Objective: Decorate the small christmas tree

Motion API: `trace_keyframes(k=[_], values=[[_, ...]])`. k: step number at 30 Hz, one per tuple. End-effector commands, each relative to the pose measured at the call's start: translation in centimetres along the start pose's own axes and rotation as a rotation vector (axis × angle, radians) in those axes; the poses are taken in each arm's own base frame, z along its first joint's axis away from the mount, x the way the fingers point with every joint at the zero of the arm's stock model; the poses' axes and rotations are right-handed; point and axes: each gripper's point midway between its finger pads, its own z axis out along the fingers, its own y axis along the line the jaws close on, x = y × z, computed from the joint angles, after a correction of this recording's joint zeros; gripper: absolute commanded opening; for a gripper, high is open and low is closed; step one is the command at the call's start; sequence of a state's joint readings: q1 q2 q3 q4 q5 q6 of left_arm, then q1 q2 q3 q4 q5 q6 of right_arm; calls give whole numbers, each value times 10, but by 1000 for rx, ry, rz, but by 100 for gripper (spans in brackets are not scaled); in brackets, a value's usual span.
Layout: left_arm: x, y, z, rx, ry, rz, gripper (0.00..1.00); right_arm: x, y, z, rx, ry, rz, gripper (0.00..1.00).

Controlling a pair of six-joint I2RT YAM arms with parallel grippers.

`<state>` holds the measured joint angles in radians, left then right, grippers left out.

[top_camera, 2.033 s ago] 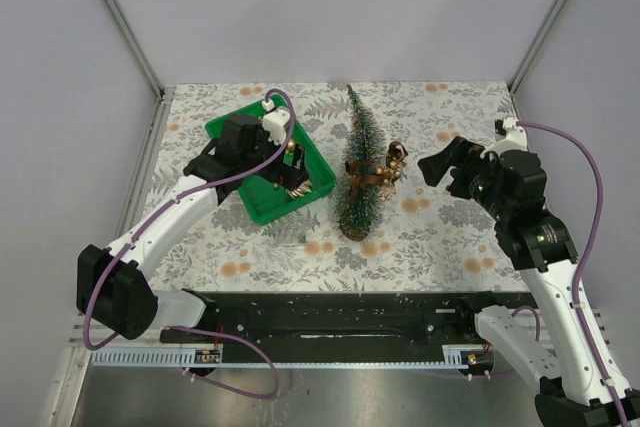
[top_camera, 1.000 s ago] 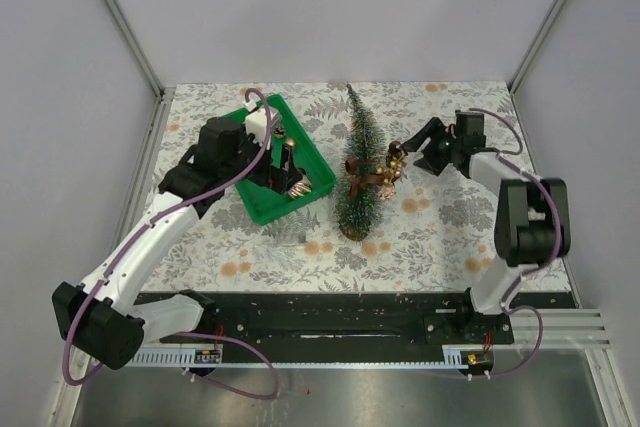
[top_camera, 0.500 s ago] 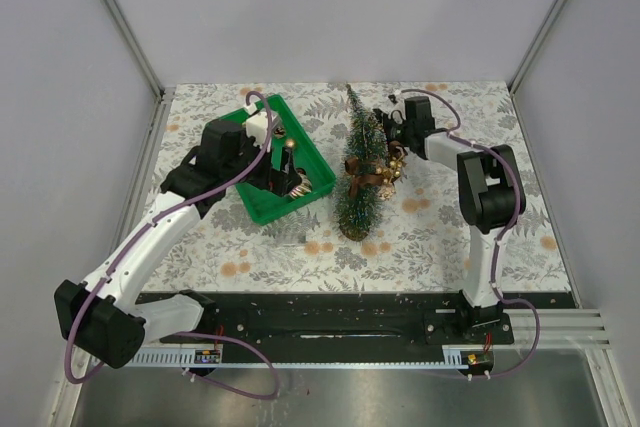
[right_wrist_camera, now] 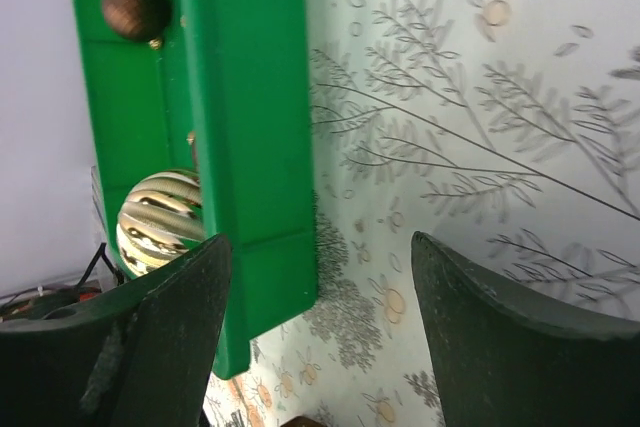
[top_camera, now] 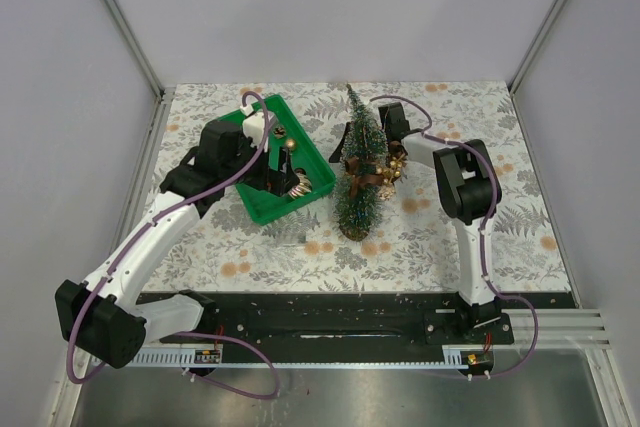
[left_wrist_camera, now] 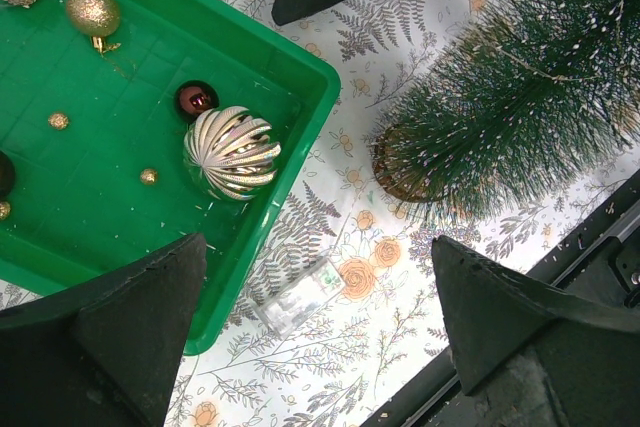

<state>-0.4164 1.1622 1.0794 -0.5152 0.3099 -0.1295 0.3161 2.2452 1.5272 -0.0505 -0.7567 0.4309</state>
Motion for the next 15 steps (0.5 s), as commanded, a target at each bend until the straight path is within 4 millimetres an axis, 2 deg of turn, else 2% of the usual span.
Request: trace_keyframes(k=[1, 10, 14, 15], values=[[-11, 1, 0, 0, -39, -10, 99, -11, 28, 3, -89, -22, -112, 80], [-10, 4, 3, -9, -37, -17, 99, 6, 34, 18, -88, 4, -148, 80], [-8, 5, 3, -10, -38, -22, 99, 8, 35, 23, -40, -2, -204, 78], [-8, 5, 3, -10, -36, -22, 99, 12, 29, 24, -1, 13, -200, 77]])
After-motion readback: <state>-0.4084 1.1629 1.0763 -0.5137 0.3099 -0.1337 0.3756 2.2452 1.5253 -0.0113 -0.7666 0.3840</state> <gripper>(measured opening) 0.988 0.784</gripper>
